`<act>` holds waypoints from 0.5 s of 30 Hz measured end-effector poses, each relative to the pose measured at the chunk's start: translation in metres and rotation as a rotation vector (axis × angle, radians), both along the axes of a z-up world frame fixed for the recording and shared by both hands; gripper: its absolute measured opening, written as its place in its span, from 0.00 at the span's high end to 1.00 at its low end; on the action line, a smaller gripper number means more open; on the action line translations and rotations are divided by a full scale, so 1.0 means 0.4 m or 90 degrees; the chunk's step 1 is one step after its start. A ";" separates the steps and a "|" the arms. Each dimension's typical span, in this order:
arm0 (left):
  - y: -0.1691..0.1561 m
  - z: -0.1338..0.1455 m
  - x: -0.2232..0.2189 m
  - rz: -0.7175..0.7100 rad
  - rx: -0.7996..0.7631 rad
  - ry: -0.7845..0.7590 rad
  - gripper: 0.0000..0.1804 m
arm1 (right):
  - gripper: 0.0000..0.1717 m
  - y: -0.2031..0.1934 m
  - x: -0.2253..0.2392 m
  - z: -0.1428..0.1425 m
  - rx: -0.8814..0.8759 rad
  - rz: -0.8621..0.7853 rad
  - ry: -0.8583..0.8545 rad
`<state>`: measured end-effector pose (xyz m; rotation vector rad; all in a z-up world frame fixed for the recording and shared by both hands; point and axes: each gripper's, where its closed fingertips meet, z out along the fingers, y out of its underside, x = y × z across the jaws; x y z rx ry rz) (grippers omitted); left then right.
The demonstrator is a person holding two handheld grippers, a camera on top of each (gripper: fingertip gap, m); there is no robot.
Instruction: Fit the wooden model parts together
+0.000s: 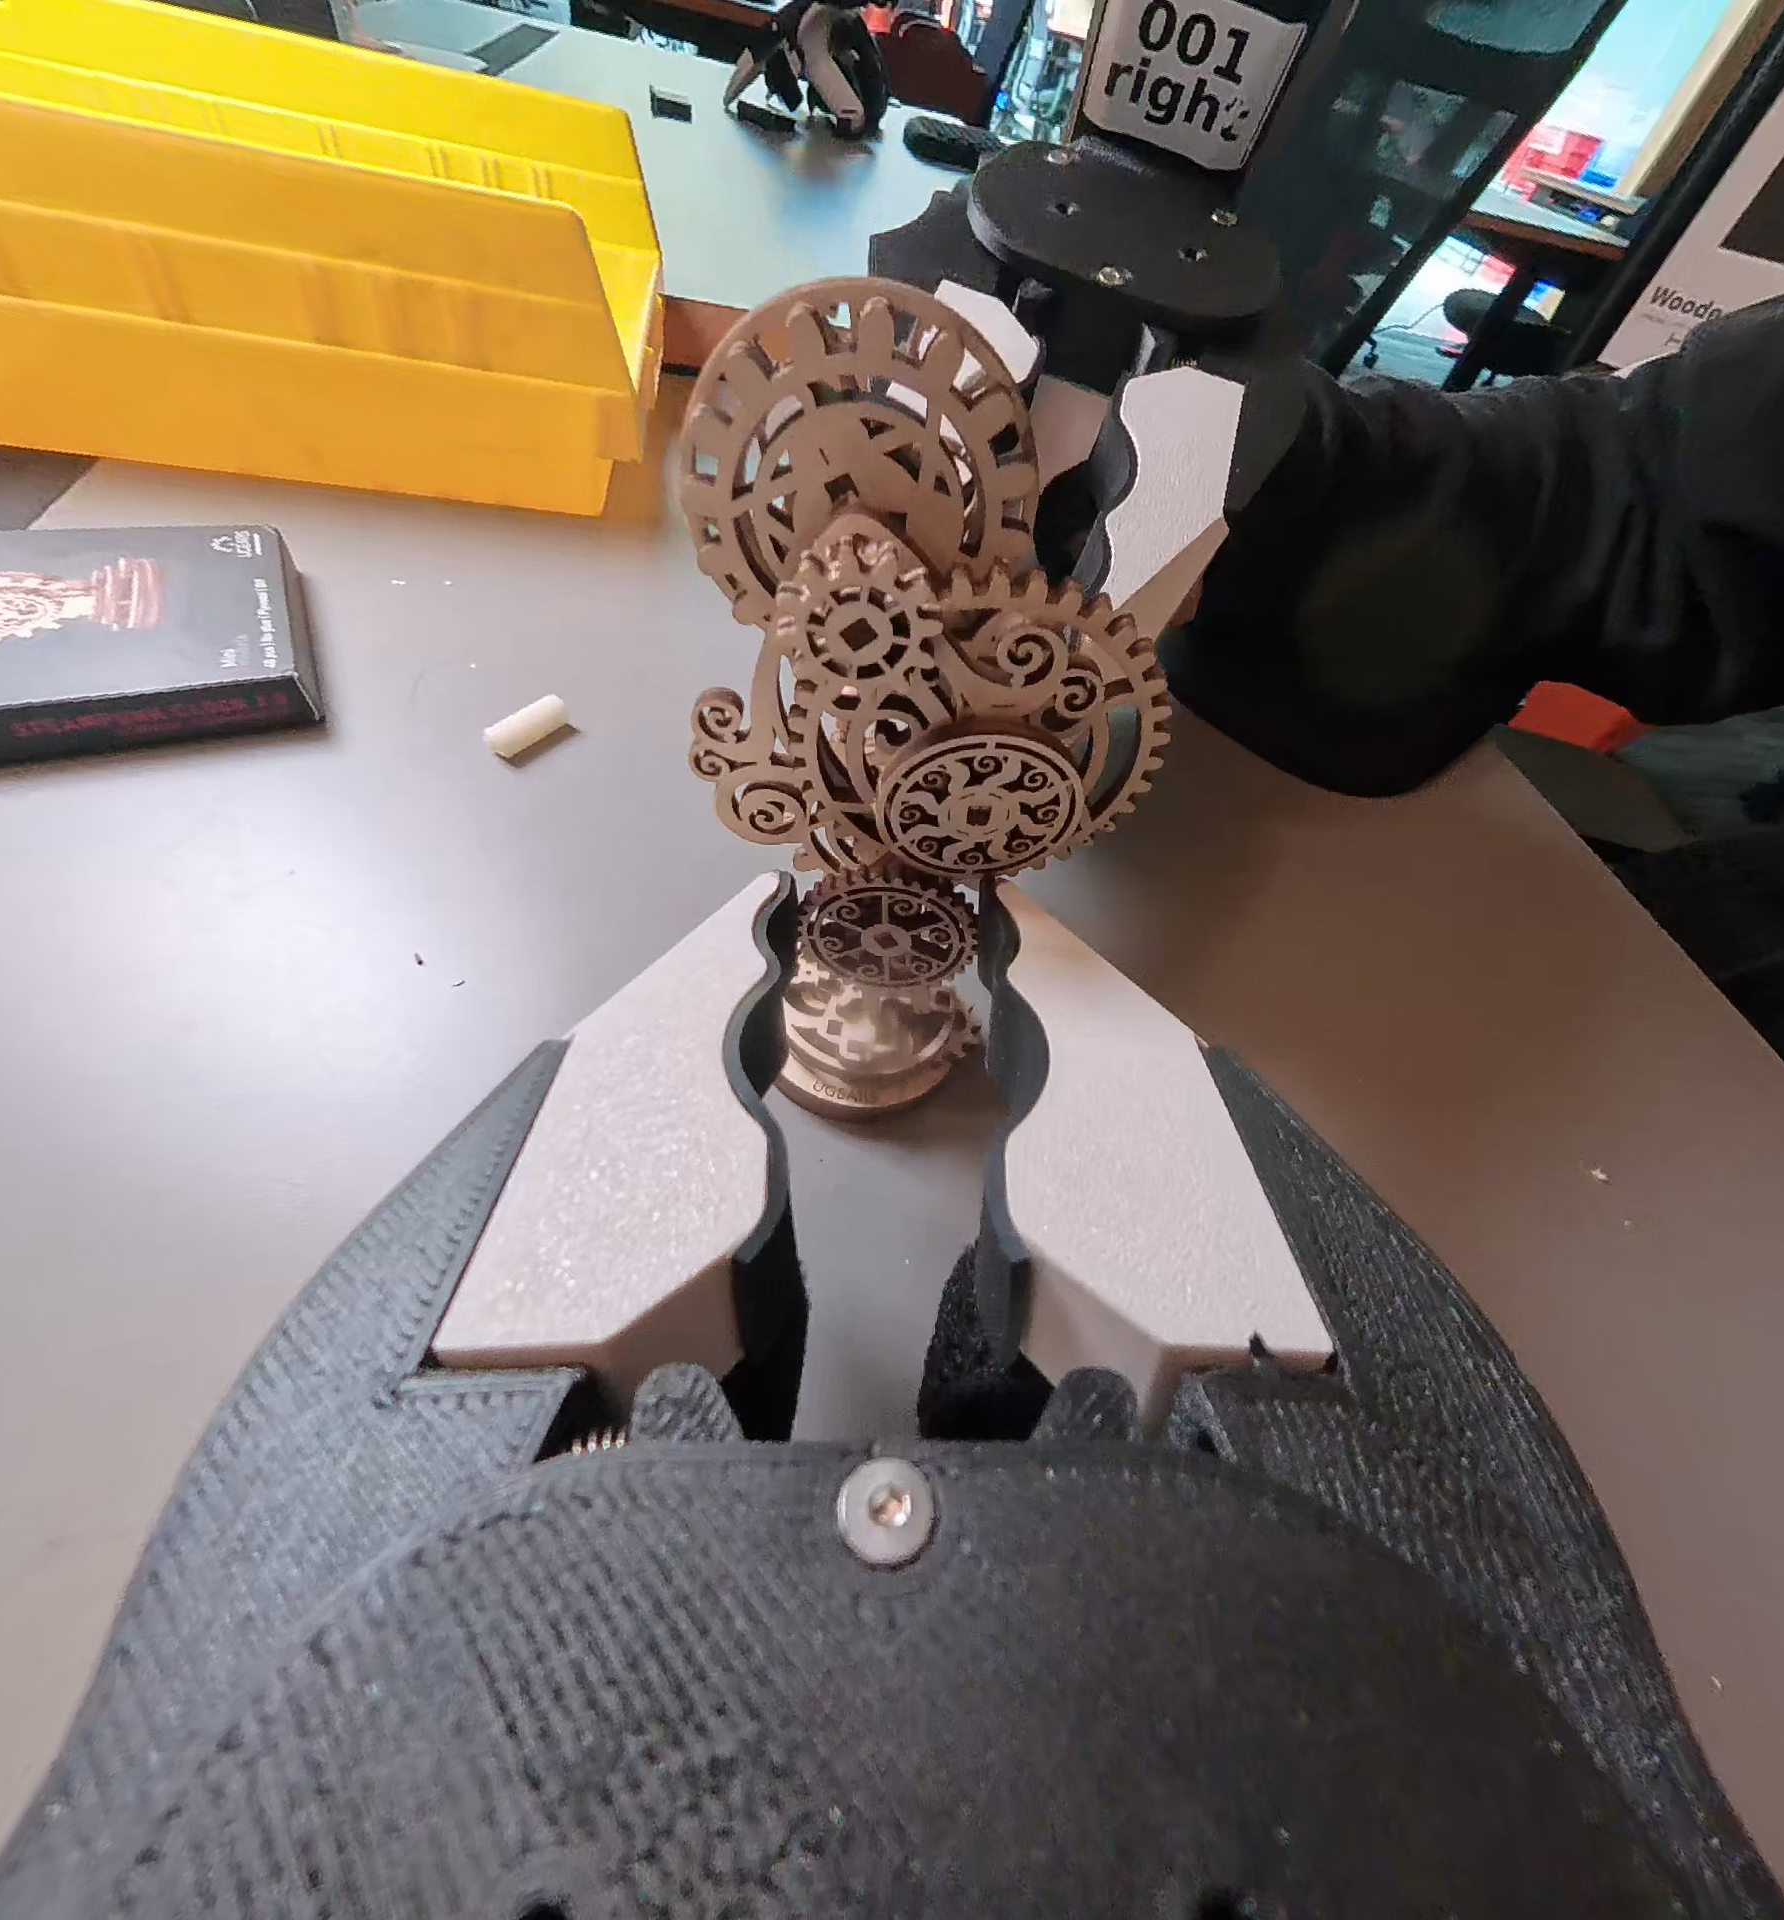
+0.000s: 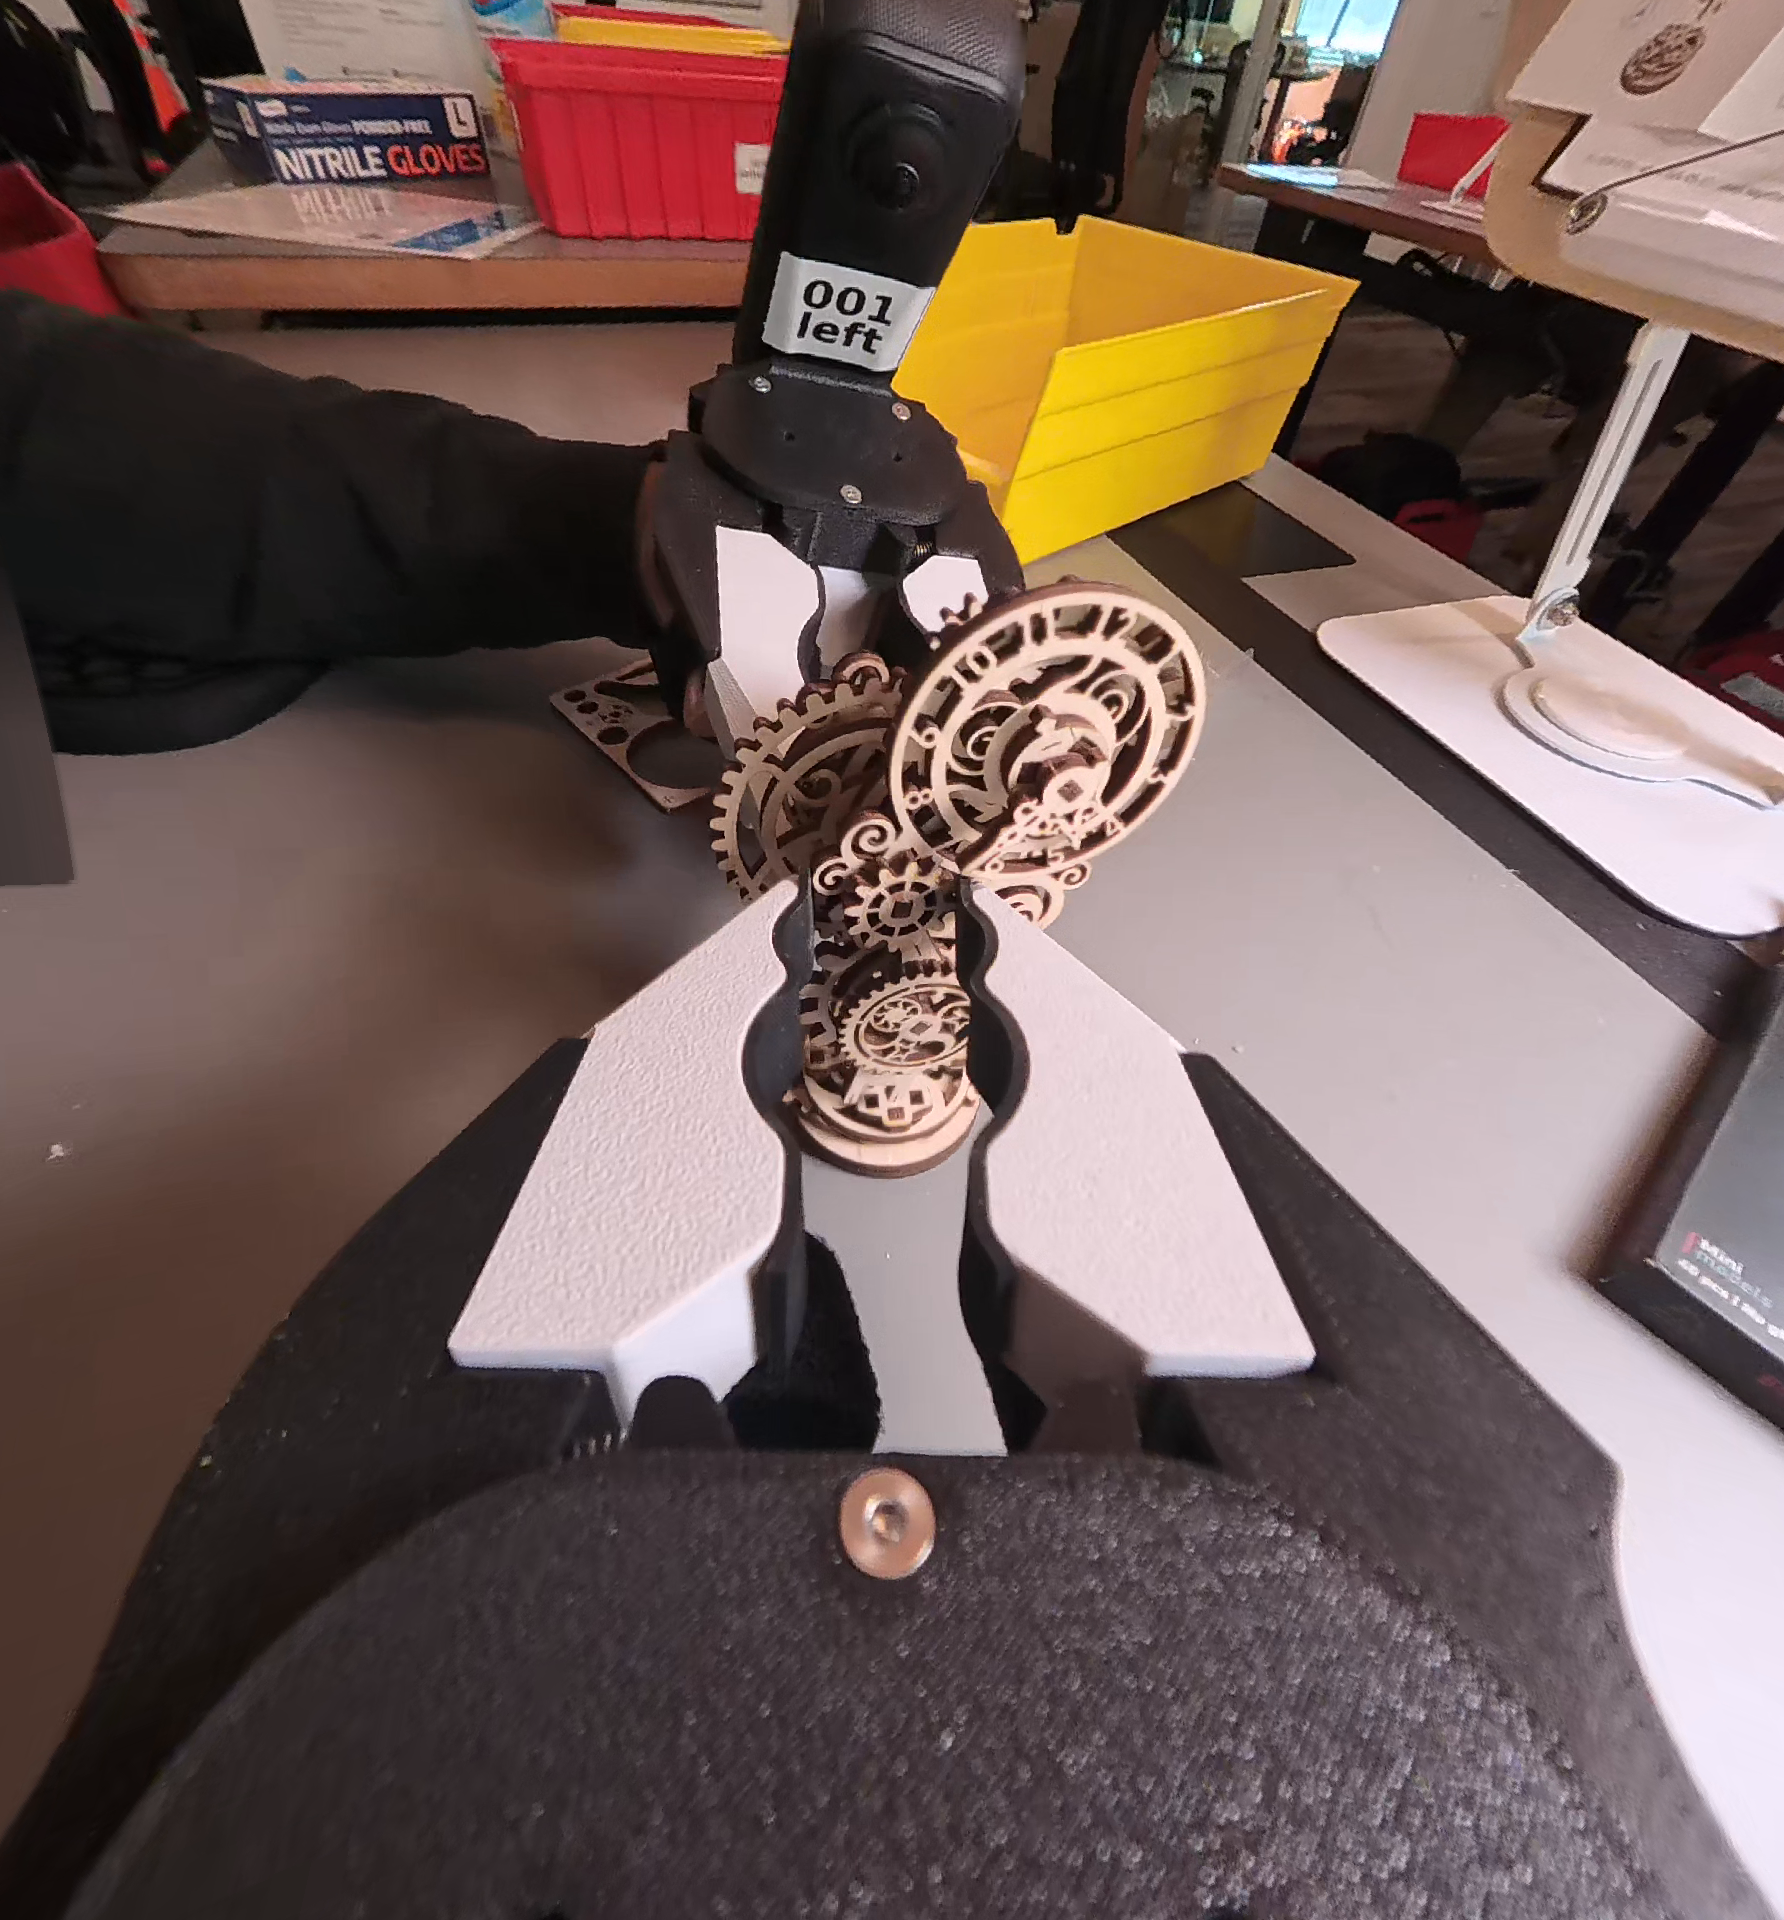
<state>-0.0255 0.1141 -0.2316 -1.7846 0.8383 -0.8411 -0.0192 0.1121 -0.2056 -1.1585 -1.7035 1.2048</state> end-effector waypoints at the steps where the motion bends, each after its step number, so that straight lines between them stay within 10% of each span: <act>1: 0.000 -0.002 0.000 -0.005 -0.003 0.000 0.82 | 0.86 0.000 0.000 -0.002 0.001 -0.001 -0.001; 15: -0.001 0.001 -0.007 -0.017 0.024 0.029 0.82 | 0.86 -0.006 -0.002 -0.004 0.021 0.006 0.008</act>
